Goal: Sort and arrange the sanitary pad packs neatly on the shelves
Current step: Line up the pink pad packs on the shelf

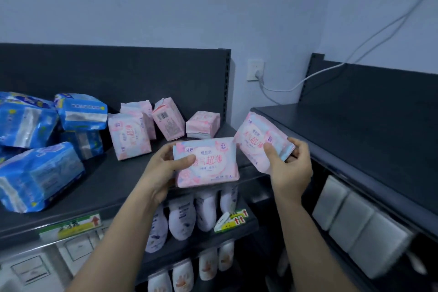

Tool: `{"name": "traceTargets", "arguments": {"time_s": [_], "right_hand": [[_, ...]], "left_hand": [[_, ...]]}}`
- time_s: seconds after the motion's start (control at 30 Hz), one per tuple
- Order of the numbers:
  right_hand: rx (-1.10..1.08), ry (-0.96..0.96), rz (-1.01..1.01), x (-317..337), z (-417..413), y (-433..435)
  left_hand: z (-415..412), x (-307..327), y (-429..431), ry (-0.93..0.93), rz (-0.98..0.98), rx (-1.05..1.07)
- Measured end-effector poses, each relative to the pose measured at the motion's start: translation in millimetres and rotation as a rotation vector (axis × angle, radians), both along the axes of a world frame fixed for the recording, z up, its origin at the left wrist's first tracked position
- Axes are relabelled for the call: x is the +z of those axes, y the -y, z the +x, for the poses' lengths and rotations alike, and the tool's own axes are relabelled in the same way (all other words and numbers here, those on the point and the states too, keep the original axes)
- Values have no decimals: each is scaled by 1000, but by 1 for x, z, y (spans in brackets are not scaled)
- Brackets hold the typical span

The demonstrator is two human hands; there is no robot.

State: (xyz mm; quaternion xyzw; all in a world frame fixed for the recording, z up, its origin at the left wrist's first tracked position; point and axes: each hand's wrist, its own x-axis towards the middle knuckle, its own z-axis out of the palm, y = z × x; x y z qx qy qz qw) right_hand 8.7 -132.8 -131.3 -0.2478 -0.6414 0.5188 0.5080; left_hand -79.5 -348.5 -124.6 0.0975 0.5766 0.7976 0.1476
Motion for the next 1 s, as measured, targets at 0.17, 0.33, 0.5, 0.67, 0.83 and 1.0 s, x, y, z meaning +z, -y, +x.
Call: {"name": "traceTargets", "arguments": {"time_s": [0.17,0.33,0.5,0.67,0.83,1.0], "right_hand": [[-126,-52,-31,5,59,-25],[-210,-47,-52,4,125,-47],[-311,-23,-70,8,215,-63],[-388,-14,-42,8,307,-64],[-429,-21,-67,3,373,-57],[-478,-44,-93,7,422,-42]], "left_hand": [[30,-5,-36,24,43,-119],[75,-10,-69,43,60,-220],[145,-17,-103,108,85,-291],[220,-25,-118,177,81,-388],[280,-26,-119,178,63,-451],[318,-23,-121,160,34,-539]]}}
